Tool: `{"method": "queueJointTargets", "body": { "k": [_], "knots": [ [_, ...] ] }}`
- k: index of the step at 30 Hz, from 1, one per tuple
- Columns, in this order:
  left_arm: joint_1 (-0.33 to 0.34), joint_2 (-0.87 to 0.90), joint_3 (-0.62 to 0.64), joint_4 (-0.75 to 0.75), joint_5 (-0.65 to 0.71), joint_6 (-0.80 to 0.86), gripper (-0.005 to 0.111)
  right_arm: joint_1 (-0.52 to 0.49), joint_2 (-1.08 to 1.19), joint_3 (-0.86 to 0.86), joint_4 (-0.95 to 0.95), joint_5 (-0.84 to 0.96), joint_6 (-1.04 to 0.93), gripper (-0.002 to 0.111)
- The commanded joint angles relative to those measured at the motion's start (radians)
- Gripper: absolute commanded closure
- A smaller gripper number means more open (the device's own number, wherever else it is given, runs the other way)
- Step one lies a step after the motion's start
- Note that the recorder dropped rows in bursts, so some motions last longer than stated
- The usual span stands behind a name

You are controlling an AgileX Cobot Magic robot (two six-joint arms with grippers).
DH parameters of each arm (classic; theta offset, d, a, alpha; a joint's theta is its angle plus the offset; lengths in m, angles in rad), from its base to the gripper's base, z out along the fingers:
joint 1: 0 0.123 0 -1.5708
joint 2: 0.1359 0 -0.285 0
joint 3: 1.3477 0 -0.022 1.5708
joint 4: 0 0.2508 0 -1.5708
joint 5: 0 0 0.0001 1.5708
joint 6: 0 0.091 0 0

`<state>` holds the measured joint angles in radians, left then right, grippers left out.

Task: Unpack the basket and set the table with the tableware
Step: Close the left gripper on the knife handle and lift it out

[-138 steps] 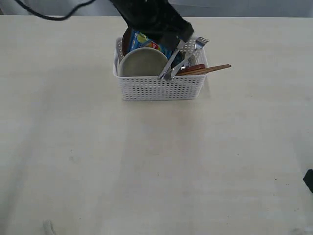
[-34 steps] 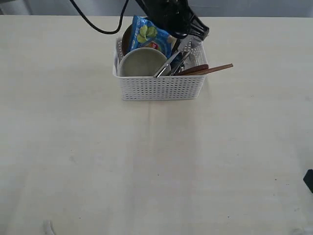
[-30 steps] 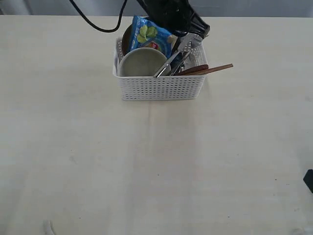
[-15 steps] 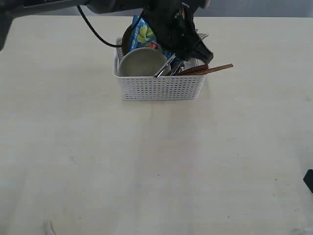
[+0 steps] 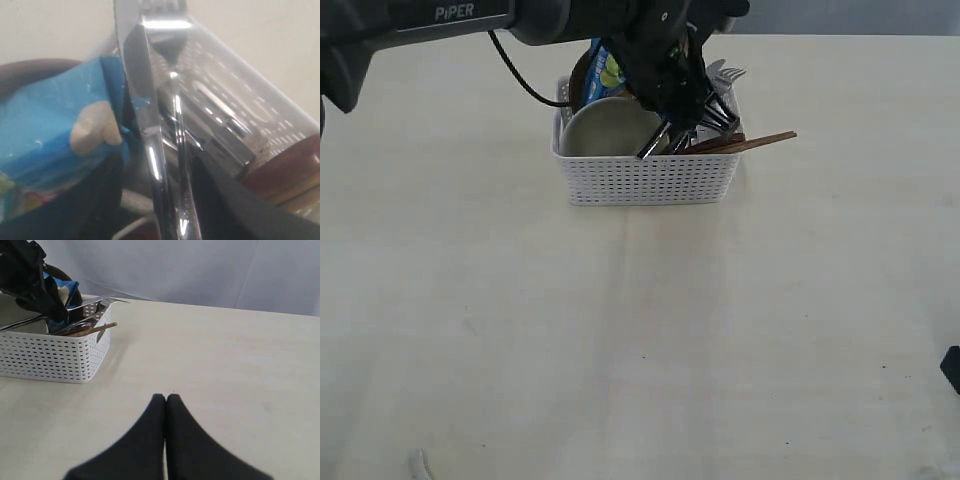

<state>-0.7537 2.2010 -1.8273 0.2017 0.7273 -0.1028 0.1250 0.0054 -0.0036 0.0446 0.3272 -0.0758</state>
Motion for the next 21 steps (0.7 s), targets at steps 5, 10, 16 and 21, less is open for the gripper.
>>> {"method": "queueJointTargets", "body": {
  "k": [5, 10, 16, 21],
  "knots": [
    [0.003, 0.04, 0.002, -0.005, -0.009, -0.017, 0.082, 0.003, -0.005, 0.004, 0.0, -0.007, 0.002, 0.109],
    [0.003, 0.04, 0.002, -0.003, -0.017, -0.017, 0.089, 0.003, -0.005, 0.004, 0.0, -0.007, 0.002, 0.109],
    [0.003, 0.013, 0.002, 0.002, -0.019, -0.017, 0.107, 0.003, -0.005, 0.004, 0.0, -0.007, 0.002, 0.109],
    [0.003, -0.031, 0.002, 0.004, -0.025, -0.017, 0.107, 0.003, -0.005, 0.004, 0.0, -0.007, 0.002, 0.109]
  ]
}}
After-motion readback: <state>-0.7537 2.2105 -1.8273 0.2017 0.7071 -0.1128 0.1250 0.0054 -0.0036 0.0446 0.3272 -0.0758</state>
